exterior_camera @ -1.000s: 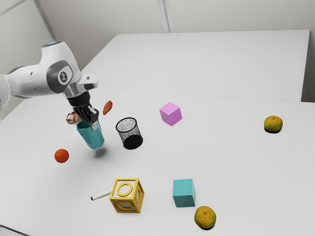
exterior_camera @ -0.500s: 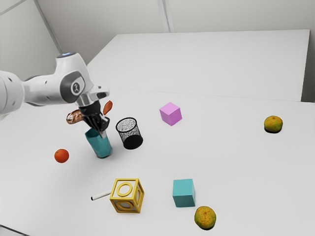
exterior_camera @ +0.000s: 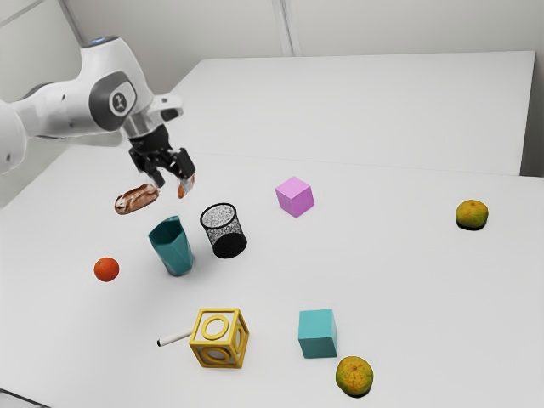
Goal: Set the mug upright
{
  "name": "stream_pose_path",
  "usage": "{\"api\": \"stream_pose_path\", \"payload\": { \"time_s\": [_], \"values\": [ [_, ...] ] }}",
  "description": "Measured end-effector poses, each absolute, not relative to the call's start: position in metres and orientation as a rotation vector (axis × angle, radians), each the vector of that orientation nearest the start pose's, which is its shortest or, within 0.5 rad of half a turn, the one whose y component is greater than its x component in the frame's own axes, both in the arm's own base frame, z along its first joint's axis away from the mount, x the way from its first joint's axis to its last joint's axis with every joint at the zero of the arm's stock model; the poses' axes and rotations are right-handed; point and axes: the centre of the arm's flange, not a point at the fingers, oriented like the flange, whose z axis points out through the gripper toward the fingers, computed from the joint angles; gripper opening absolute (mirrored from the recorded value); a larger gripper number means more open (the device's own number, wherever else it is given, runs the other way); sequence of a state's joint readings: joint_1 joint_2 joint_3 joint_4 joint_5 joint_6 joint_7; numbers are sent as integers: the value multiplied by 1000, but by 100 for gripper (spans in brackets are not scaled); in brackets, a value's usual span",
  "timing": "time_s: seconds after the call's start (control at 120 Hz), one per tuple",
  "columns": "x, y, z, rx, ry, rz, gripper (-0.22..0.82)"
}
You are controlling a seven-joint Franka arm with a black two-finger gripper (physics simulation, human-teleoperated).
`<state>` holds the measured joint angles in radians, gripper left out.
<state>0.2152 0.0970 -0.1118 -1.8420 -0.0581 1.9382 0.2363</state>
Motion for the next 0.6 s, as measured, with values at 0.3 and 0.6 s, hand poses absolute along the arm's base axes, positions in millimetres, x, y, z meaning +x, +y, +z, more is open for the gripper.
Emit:
{"api": "stream_pose_path", "payload": {
  "time_s": [0.3, 0.6],
  "values": [
    [619, 64, 578, -3186, 179, -154, 58],
    [610, 66, 579, -3206, 161, -33, 60]
  ]
}}
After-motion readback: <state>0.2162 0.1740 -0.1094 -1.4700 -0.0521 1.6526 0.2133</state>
